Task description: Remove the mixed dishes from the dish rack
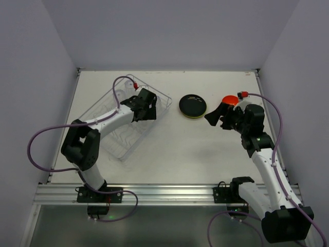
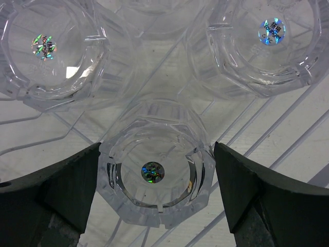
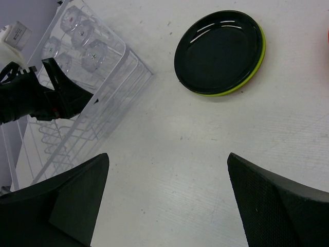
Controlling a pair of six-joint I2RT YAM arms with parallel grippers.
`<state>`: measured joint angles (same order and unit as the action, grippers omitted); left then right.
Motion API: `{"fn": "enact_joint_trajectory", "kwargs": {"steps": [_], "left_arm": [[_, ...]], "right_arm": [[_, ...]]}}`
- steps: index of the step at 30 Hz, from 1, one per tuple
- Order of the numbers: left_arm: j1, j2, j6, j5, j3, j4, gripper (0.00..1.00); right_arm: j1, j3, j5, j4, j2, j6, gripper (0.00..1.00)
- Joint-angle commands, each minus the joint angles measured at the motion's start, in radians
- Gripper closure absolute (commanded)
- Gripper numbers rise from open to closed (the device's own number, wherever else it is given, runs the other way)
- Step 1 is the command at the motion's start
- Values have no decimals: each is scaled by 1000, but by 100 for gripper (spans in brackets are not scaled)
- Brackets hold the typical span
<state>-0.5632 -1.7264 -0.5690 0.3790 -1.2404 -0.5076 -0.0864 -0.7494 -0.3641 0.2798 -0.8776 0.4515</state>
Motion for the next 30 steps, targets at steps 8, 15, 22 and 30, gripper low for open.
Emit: {"fn": "enact_joint_trajectory", "kwargs": {"steps": [8, 15, 22, 30], "left_arm": [[6, 24, -52, 35, 24, 63, 31], [3, 111, -49, 9, 32, 66, 79], [-7, 189, 0, 21, 6, 57, 100], [-35, 277, 43, -5, -25, 31, 100]], "right_arm": [[1, 10, -36, -62, 8, -11, 1], [1, 10, -36, -65, 6, -11, 1], [2, 5, -30, -64, 6, -16, 1], [1, 1, -16, -62, 20, -23, 1]]}}
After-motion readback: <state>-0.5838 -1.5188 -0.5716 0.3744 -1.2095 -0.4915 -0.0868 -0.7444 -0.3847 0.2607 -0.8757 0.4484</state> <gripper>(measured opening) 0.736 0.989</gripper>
